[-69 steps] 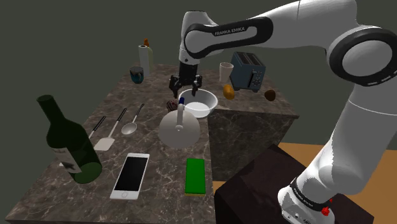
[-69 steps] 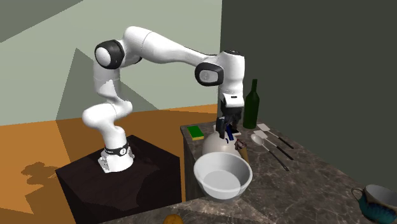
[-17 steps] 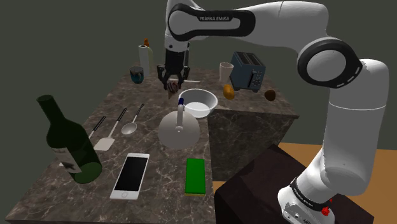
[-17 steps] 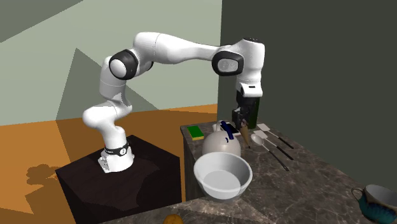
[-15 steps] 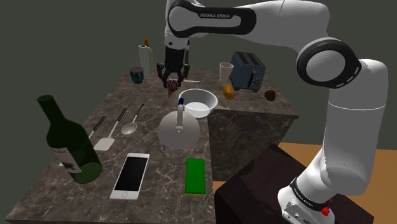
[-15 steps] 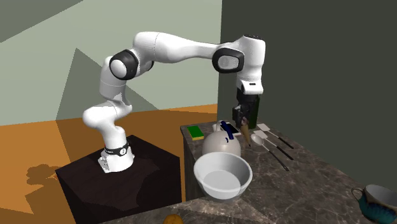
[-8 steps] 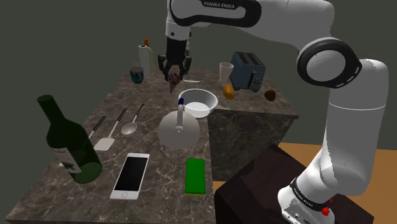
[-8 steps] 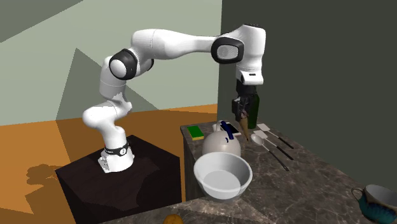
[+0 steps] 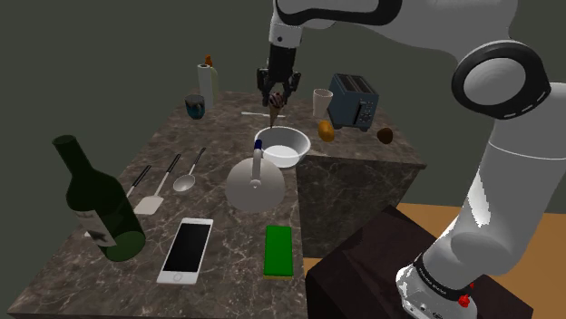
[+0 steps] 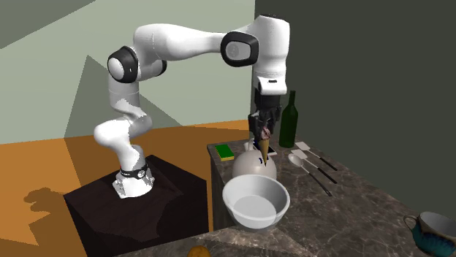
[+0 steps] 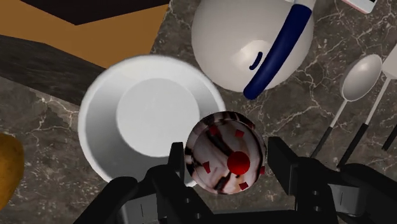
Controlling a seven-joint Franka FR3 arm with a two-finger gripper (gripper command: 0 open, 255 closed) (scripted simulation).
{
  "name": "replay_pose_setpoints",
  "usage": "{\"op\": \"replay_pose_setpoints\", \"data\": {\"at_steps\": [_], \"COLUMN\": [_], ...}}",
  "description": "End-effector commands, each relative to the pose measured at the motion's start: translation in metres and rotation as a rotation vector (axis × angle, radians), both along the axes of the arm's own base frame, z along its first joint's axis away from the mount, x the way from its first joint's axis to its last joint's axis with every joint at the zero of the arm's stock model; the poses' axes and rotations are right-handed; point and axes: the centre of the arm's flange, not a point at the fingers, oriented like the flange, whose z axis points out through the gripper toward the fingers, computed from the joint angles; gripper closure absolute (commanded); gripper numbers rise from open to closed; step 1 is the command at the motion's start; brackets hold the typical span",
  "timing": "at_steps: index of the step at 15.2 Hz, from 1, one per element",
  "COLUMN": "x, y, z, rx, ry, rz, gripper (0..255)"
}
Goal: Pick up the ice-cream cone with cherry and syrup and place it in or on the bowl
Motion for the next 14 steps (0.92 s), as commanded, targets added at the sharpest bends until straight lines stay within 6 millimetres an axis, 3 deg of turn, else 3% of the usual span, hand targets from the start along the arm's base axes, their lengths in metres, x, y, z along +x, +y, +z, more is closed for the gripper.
{"op": "replay_pose_setpoints", "data": {"at_steps": [1,4,14], "x": [-0.004,-0.009,-0.009], "y": [-0.027,-0.063,-0.063], "z": [0.004,0.011,-0.042], "rx": [0.0,0.0,0.0], "ry": [0.0,0.0,0.0], "rz": [0.001,0.001,0.001], "gripper": [255,255,255]}}
